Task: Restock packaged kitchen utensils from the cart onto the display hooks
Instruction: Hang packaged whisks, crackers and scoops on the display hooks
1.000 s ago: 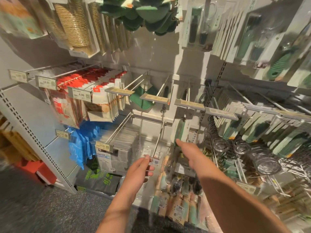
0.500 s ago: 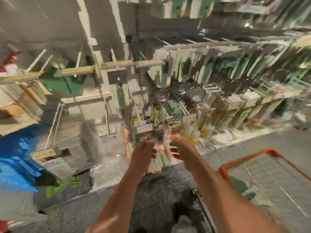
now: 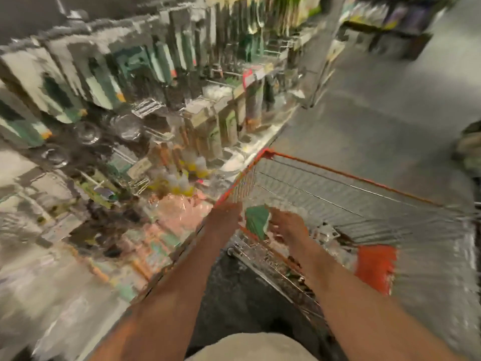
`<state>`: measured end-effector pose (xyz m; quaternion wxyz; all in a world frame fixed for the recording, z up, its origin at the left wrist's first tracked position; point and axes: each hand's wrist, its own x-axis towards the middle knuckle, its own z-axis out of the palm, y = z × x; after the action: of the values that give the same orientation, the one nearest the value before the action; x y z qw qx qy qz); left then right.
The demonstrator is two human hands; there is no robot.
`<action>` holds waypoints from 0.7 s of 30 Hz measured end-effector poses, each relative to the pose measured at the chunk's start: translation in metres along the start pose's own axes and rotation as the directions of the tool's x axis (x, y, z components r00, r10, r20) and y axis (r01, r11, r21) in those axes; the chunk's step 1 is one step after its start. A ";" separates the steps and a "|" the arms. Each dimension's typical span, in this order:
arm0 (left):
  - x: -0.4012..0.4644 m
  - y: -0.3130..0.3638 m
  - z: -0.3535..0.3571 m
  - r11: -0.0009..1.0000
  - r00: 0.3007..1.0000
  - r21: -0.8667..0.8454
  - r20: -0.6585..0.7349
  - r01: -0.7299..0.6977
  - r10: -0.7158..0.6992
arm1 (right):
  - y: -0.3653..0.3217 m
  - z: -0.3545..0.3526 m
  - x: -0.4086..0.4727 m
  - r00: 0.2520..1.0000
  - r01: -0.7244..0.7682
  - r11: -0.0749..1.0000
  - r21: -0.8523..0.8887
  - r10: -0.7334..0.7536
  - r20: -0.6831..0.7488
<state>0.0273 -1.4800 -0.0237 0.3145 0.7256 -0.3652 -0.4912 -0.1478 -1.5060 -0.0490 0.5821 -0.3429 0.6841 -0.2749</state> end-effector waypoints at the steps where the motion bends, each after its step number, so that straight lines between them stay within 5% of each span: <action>1: 0.002 0.001 0.021 1.000 0.999 0.021 0.041 0.002 -0.003 | 0.009 -0.026 0.009 0.999 -0.025 1.000 -0.003 0.025 -0.034; 8: 0.009 -0.007 0.143 0.945 0.964 0.327 0.257 -0.022 -0.066 | 0.088 -0.147 0.043 0.960 -0.178 0.976 0.123 0.200 -0.196; 12: 0.021 -0.020 0.168 0.827 0.948 0.559 0.293 -0.060 -0.128 | 0.131 -0.186 0.054 0.926 -0.286 0.939 0.189 0.322 -0.199; 21: 0.101 -0.045 0.198 0.804 0.903 0.594 0.327 0.034 -0.279 | 0.175 -0.190 0.093 0.838 -0.417 0.864 0.283 0.486 -0.246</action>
<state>-0.1241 -1.5600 -0.1728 -0.0428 0.6987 -0.4897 -0.5198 -0.3691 -1.4768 -0.2088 0.5501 -0.0576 0.7940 -0.2524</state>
